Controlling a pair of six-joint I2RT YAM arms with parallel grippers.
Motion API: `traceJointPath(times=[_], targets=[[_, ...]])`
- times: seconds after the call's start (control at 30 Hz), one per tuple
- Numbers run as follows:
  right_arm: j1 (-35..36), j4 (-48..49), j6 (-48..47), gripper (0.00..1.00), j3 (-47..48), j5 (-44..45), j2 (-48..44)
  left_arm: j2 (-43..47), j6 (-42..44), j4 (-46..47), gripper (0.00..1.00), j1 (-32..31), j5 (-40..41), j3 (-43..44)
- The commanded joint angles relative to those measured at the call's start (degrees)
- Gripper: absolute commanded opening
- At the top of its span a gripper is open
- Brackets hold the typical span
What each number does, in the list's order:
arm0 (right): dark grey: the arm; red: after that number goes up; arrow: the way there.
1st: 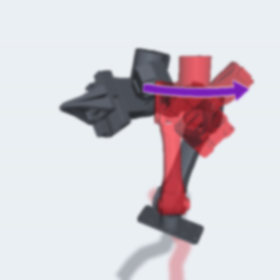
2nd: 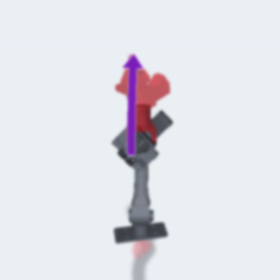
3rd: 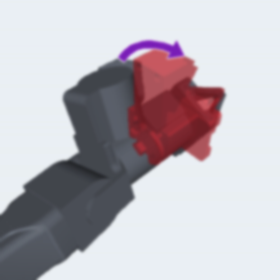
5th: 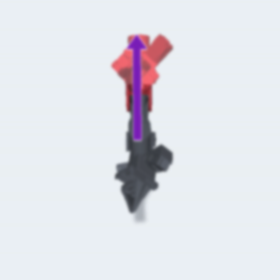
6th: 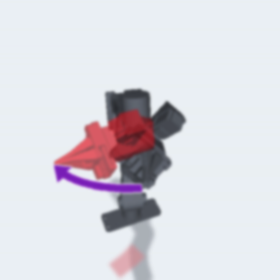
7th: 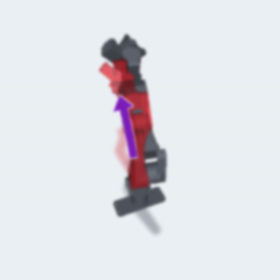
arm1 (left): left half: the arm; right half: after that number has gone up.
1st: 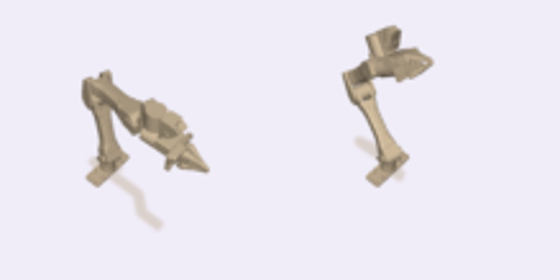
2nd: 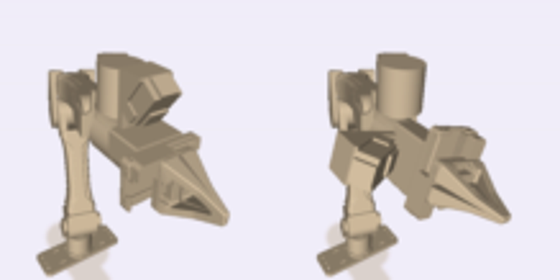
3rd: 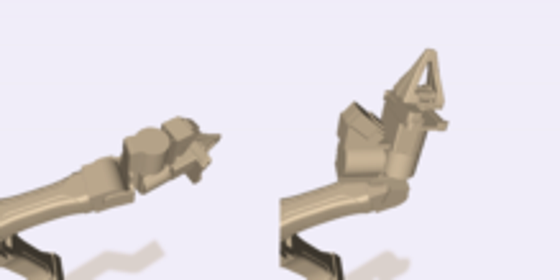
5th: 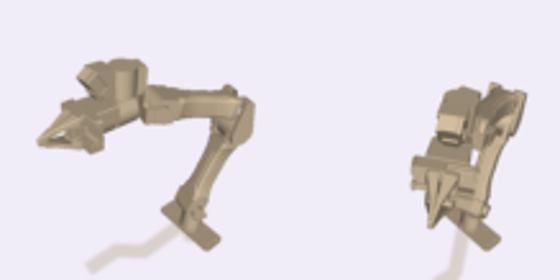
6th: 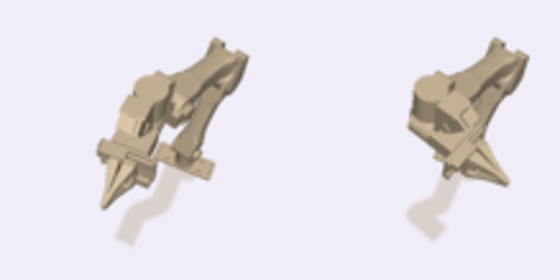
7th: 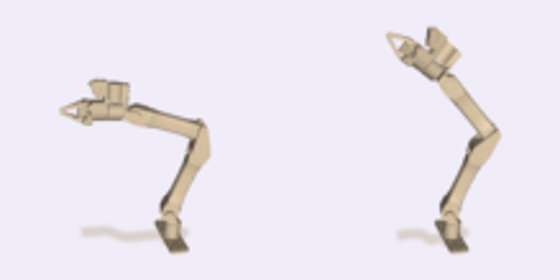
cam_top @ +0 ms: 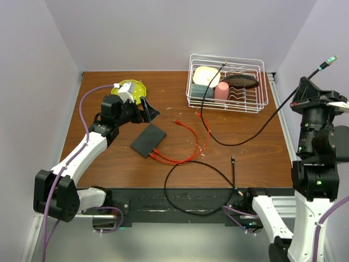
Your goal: Insert the plug into the switch port
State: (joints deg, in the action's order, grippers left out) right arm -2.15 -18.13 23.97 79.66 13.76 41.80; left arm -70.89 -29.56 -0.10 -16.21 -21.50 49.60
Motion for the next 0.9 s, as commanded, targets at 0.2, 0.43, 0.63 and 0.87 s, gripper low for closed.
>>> traceJointPath(times=[0.2,0.43,0.63,0.87], targets=[[0.22,3.19,-0.06,0.00,-6.33,-27.72,9.61,-0.39,-0.06,1.51,1.00,-0.32,-1.09,1.20],[14.25,0.12,-6.73,0.00,-15.41,-13.88,11.02,-1.00,-0.15,2.21,1.00,-0.32,-0.74,1.19],[31.32,-2.17,-9.55,0.00,-17.16,0.90,20.32,-1.35,-0.50,2.38,1.00,-0.32,-0.65,0.41],[45.37,2.12,-11.66,0.00,-22.08,7.51,30.70,-1.35,0.03,3.26,1.00,-0.32,-2.58,0.41]])
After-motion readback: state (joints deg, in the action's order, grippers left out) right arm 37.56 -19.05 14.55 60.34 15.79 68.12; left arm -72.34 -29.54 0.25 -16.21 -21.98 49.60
